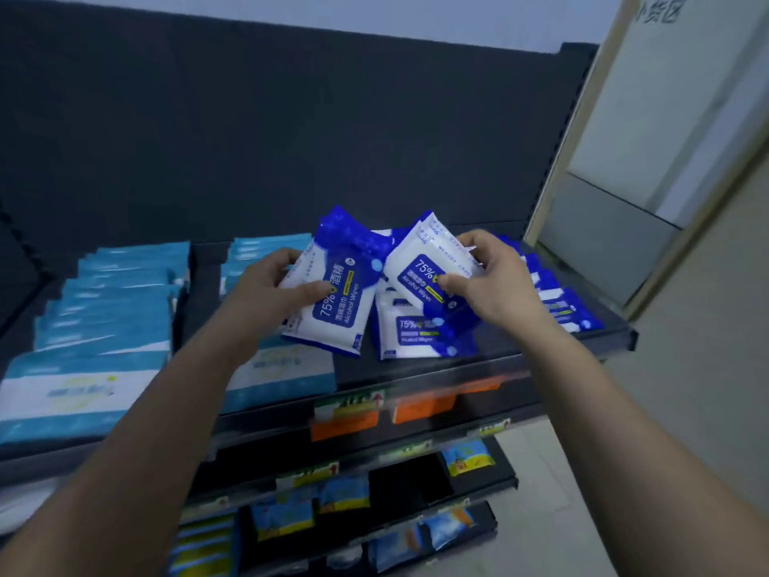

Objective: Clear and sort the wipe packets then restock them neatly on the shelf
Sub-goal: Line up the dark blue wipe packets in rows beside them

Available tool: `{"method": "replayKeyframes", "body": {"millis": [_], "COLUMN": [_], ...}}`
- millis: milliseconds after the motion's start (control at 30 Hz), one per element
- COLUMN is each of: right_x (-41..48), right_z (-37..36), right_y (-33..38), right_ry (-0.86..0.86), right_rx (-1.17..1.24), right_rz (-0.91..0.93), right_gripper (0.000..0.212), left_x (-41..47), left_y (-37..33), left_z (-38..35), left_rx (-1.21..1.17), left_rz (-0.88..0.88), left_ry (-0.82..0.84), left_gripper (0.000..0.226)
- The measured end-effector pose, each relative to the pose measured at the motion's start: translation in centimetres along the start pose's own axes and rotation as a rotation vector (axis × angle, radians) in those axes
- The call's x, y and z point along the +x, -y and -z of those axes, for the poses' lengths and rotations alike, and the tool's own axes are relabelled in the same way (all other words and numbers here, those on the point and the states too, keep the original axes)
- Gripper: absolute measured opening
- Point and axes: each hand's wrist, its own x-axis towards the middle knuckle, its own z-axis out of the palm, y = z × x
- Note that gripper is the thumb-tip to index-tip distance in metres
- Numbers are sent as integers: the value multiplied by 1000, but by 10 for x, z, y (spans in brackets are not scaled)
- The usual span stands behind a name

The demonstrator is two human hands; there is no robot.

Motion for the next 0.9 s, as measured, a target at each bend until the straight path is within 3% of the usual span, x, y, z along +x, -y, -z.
{"method": "replayKeyframes", "body": {"millis": [100,300,433,600,667,900], "right_x": [33,76,88,97,100,114], "right_z": [30,66,70,84,96,145], "right_y": [-27,-67,-84,-98,-101,-117], "right_ry": [30,273,416,526,570,795], "right_rx": [-106,-297,-262,-337,-394,-631], "right_rz": [-65,-140,-110,-44,10,39], "right_gripper": [29,33,28,45,46,39], "left_x": [34,80,91,93,88,78], "left_y": [-1,-3,3,-8,-14,1], "left_z": [-30,-72,-95,-118,-130,-156], "left_rx": [67,196,490,964,1160,1436], "left_rz": [33,150,254,263,240,223], "left_ry": [131,422,630,538,464,87], "left_gripper": [23,31,41,64,64,47]}}
